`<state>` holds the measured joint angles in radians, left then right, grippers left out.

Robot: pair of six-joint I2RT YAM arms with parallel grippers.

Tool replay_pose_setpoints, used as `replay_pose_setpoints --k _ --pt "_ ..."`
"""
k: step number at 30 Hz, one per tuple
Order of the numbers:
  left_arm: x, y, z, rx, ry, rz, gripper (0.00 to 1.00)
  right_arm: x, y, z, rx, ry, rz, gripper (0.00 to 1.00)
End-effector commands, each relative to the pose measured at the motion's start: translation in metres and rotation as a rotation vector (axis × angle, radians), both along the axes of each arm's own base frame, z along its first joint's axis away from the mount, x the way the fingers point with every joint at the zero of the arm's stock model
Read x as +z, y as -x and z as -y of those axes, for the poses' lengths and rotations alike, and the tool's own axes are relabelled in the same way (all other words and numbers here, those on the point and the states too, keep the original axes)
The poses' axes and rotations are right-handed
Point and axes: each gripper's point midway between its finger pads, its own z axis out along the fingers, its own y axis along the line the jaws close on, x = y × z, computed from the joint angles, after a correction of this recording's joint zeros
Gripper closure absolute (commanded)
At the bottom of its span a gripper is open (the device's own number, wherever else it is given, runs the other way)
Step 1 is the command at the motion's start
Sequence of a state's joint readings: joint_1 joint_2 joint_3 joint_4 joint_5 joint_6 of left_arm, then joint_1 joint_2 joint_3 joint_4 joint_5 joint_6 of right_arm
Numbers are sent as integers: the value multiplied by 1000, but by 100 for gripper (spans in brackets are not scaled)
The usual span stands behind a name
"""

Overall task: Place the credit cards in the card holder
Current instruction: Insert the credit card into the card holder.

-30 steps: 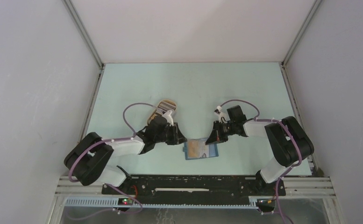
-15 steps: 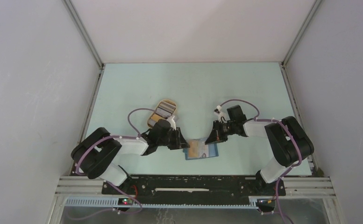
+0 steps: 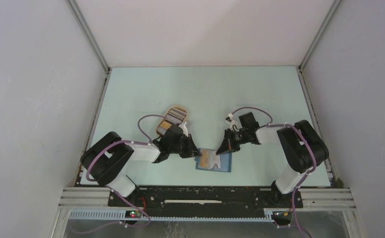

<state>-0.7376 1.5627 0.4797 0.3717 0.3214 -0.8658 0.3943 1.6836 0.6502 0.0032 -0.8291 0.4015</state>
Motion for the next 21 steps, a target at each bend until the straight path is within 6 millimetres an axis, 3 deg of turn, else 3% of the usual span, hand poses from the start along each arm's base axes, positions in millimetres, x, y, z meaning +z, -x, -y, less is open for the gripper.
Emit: replay_pose_setpoints --k 1,9,21 --pt "-19 15 -6 -7 -58 -72 94 -9 -21 9 -81 39 6 100" --pt "-24 16 -6 5 -52 -92 96 -5 -32 24 -132 42 60 100" --pt "-19 19 4 15 41 -118 96 -5 -21 3 -81 19 74 100"
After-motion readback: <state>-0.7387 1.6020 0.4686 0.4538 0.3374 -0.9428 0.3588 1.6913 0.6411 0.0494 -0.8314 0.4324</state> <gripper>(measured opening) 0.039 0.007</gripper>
